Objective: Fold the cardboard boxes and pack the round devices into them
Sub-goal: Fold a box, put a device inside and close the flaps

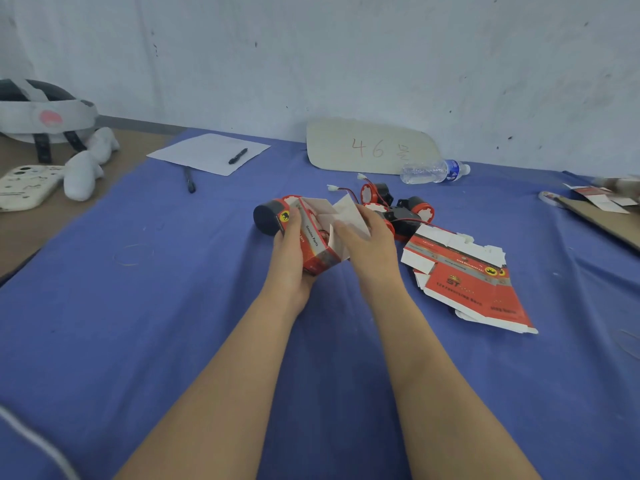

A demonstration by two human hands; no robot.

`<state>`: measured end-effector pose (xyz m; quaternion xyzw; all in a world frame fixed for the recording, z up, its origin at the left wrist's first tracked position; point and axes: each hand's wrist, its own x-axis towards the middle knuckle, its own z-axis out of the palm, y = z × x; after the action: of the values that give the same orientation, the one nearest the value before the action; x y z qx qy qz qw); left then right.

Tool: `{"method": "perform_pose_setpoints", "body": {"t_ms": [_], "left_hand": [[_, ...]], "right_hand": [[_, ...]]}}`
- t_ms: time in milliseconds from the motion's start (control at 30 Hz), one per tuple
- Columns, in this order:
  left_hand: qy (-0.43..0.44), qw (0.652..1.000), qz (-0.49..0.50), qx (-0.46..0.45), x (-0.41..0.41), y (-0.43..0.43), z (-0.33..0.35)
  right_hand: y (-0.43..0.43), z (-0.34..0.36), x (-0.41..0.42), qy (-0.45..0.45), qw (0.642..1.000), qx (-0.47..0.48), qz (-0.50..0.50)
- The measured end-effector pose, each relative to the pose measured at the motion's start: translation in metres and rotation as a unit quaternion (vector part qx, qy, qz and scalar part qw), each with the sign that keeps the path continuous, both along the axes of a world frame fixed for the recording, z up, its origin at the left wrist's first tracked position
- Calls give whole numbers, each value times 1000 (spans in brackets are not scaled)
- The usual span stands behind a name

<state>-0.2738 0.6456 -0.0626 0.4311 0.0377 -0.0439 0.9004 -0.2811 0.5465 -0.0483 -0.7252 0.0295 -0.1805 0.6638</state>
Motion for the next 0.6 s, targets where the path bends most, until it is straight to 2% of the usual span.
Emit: {"method": "perform_pose_setpoints", "body": {"t_ms": [100, 133, 200, 267, 300, 400, 467, 600], "left_hand": [[-44, 998, 29, 32, 0, -3, 0], [-57, 996, 41, 46, -1, -4, 0], [-66, 993, 63, 71, -2, -6, 0], [-71, 983, 86, 144, -1, -7, -3], [-69, 970, 107, 208, 1, -8, -6], [-61, 918, 164, 356, 3, -5, -14], [-77, 905, 153, 389, 3, -3, -16], [-108, 919, 85, 371, 2, -4, -15]], "right_hand": [[2, -3, 1, 14, 998, -29, -57], [4, -3, 0, 31, 998, 3, -61], [6, -1, -1, 75, 987, 142, -18], [8, -4, -1, 98, 969, 226, 31], [8, -5, 0, 101, 971, 216, 23], [5, -7, 2, 53, 994, 42, -82], [2, -6, 3, 19, 993, 3, -118], [-4, -11, 7, 3, 988, -36, -150]]}}
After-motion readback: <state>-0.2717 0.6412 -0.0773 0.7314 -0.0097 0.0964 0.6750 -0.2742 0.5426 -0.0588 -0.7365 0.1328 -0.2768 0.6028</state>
